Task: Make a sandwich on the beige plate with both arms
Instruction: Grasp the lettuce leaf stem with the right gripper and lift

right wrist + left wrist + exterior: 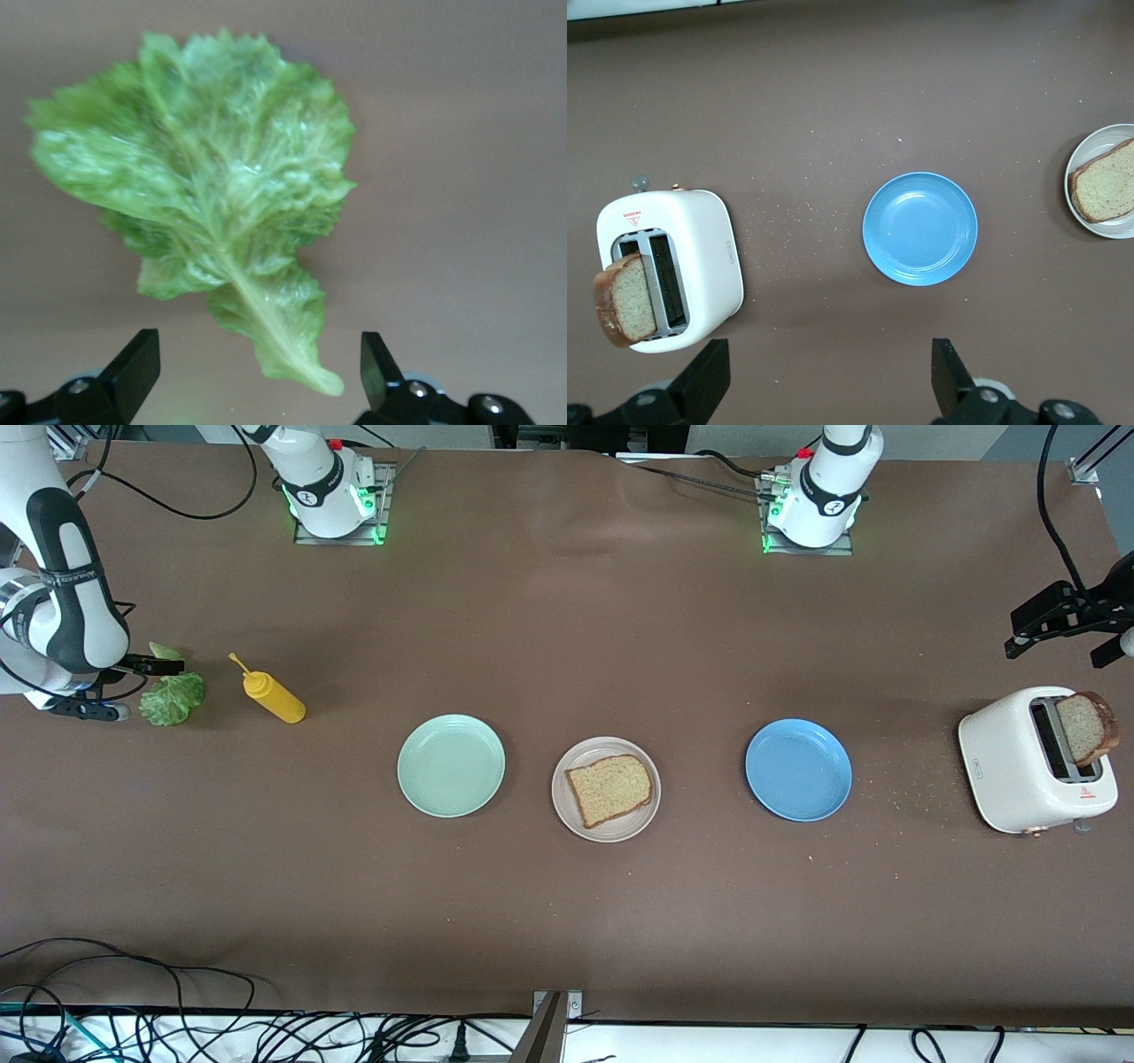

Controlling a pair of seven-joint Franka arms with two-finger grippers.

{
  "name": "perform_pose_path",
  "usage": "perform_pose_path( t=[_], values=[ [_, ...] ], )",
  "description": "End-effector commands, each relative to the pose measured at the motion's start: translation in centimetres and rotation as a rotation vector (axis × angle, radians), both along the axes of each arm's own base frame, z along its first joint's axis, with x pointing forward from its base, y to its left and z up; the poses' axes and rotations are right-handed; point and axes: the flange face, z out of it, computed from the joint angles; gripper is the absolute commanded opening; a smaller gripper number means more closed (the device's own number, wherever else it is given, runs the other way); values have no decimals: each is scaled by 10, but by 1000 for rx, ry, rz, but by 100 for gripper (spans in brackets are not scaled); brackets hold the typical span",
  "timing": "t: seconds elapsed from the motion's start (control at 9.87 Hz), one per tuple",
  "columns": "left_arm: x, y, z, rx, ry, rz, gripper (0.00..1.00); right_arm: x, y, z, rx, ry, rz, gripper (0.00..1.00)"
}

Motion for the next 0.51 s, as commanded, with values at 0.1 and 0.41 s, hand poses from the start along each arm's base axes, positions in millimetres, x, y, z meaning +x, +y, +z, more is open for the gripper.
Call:
perform_pose_path(
  t=[0.1,0.41],
  values=[
    [3,1,4,-12,8,-17,100,-3,-3,-23,7,3,24,100],
    [3,1,4,-12,8,-17,100,-1,-4,-18,11,-1,29,9]
  ],
)
